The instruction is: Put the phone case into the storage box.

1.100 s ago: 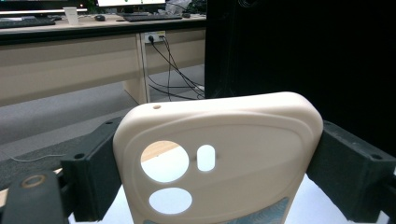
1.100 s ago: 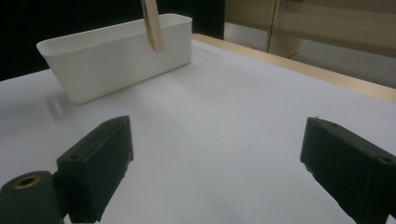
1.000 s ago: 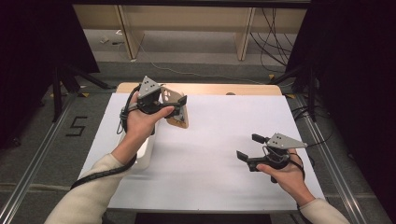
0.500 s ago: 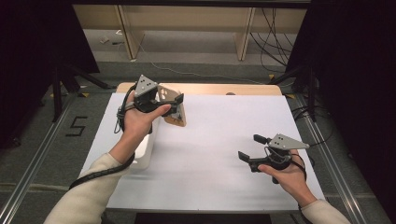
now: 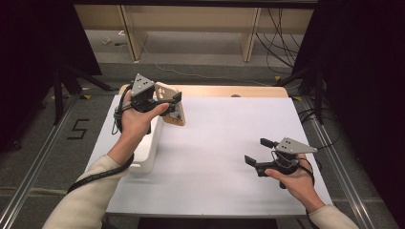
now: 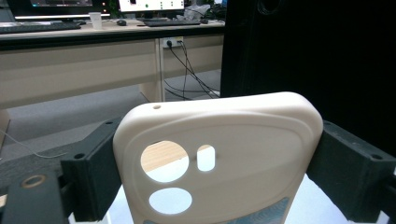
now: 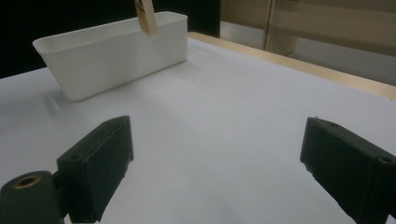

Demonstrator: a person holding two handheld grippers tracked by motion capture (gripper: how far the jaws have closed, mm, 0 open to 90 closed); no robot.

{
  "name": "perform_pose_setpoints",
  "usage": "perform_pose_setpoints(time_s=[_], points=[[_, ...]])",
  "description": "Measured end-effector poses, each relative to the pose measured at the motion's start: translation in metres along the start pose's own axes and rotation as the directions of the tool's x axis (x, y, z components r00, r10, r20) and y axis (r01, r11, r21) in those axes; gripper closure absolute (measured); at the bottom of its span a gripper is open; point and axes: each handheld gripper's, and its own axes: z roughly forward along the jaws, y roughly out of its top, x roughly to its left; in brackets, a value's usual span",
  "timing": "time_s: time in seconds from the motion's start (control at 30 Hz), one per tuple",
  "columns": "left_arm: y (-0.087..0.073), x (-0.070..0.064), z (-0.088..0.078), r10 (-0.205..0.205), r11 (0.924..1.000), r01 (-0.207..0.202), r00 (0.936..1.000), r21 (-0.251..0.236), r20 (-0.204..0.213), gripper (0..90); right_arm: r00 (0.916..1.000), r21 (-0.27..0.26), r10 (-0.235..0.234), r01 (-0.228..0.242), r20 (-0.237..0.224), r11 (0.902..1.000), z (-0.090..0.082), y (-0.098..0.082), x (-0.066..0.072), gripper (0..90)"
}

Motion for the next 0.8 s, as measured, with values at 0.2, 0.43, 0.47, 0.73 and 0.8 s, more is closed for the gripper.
perform_pose_setpoints(time_s=[0.2,0.43,0.47,0.73,0.8], points=[[0.002,0.005,-0.002,0.001,1.0,-0.001,0.9999,-0.005,-0.015,11.4,1.0,0.001,0.001,-0.001,0.0,1.0,0.0,0.0,0.0,10.4],[0.006,0.011,-0.005,0.004,0.9999,-0.005,0.9993,-0.014,-0.036,11.4,1.0,0.003,0.003,-0.003,0.003,1.0,0.0,-0.001,0.0,10.5],[0.006,0.013,-0.006,0.007,0.9999,-0.007,0.9992,-0.013,-0.039,11.4,1.0,0.003,0.002,-0.002,0.002,1.0,0.0,-0.001,0.0,10.5],[0.006,0.021,-0.011,0.003,0.9999,-0.003,0.9982,-0.012,-0.059,11.4,1.0,0.002,0.004,-0.004,0.0,1.0,0.001,-0.001,0.0,10.6],[0.007,0.024,-0.012,0.002,0.9999,-0.003,0.998,-0.013,-0.063,11.4,1.0,0.003,0.003,-0.003,0.0,1.0,0.001,-0.001,0.0,10.6]])
